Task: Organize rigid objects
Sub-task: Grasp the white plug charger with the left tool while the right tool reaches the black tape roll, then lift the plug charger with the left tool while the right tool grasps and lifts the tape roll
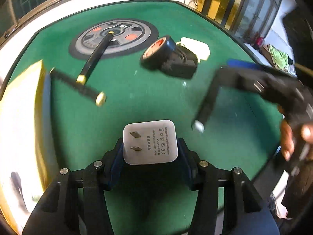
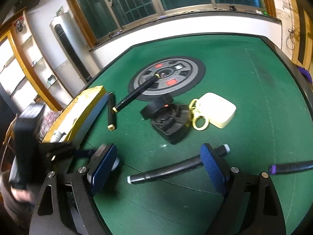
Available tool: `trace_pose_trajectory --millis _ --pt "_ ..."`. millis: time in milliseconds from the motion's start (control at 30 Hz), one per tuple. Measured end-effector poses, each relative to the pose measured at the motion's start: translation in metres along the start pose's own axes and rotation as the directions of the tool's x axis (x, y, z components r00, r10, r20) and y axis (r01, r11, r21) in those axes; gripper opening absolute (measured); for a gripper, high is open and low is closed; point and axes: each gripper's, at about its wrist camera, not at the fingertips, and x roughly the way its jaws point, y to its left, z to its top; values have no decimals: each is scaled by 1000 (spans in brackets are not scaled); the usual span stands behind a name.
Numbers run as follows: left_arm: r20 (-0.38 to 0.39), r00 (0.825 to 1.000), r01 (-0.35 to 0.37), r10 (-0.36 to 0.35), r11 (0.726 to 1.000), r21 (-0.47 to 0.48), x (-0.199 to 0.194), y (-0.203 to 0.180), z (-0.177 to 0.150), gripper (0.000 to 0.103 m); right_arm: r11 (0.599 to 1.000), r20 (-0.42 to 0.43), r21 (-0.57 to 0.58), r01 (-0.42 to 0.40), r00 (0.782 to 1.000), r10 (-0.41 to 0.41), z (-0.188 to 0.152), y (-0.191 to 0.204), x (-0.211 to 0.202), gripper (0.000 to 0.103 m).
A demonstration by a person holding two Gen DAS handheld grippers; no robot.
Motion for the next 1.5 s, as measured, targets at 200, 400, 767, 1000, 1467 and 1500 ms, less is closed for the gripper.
trace_pose_trajectory --millis 200,400,767,1000,1467,1500 --pt "53 999 -7 8 1000 -22 0 0 -13 50 998 17 -57 9 1000 -8 29 11 19 82" --pt "65 998 -12 14 999 -32 4 0 -9 51 945 -74 -309 104 988 -133 49 39 63 82" --pt "71 997 19 -15 999 -49 2 -3 -12 66 900 -115 -394 188 961 -251 50 48 85 55" --pt "104 995 12 -2 996 -92 4 2 -8 56 948 -76 -301 106 988 -134 37 43 54 55" --pt "175 984 48 -20 987 -155 -16 10 -16 50 967 6 -255 19 1000 -18 25 60 14 55" --pt "185 983 51 -21 986 -159 -19 12 -15 50 967 8 -256 16 1000 -14 25 61 13 54"
